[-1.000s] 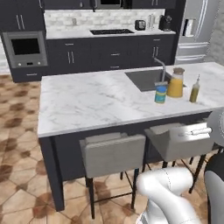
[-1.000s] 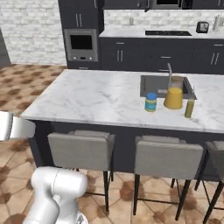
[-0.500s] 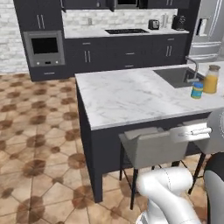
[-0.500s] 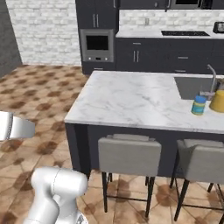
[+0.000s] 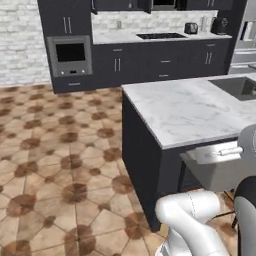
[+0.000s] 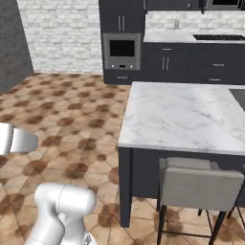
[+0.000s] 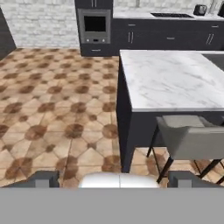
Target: Move the mayonnaise and condiment bottle from the cabinet to the dining counter.
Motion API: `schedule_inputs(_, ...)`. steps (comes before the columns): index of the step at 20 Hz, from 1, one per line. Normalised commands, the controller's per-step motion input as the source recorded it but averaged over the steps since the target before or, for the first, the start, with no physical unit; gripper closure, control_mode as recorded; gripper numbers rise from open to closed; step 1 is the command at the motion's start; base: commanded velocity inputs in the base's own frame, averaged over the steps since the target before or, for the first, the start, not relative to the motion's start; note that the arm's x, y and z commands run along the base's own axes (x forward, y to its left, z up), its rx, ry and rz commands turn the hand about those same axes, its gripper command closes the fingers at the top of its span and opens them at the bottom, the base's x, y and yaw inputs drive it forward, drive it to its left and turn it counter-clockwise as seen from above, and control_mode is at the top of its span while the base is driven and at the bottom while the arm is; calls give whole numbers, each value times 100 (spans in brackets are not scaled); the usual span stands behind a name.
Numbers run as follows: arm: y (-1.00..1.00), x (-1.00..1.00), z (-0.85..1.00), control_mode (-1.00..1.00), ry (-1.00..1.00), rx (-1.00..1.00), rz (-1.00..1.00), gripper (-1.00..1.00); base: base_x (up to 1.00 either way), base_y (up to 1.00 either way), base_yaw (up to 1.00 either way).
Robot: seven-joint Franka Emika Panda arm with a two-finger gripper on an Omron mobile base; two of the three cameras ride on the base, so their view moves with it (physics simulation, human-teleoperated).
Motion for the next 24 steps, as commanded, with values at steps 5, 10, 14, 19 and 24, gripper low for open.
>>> schedule_inputs(5, 0, 0, 0, 100, 0, 0, 0, -100, 96, 100, -8)
schedule_inputs(10, 0, 0, 0, 100, 0, 0, 0, -100, 100, 100, -12)
schedule_inputs(14, 0, 0, 0, 100, 0, 0, 0, -100, 100, 100, -13)
schedule_inputs(19, 0, 0, 0, 100, 0, 0, 0, -100, 100, 82, -13)
schedule_inputs(24, 0, 0, 0, 100, 0, 0, 0, -100, 100, 36, -12)
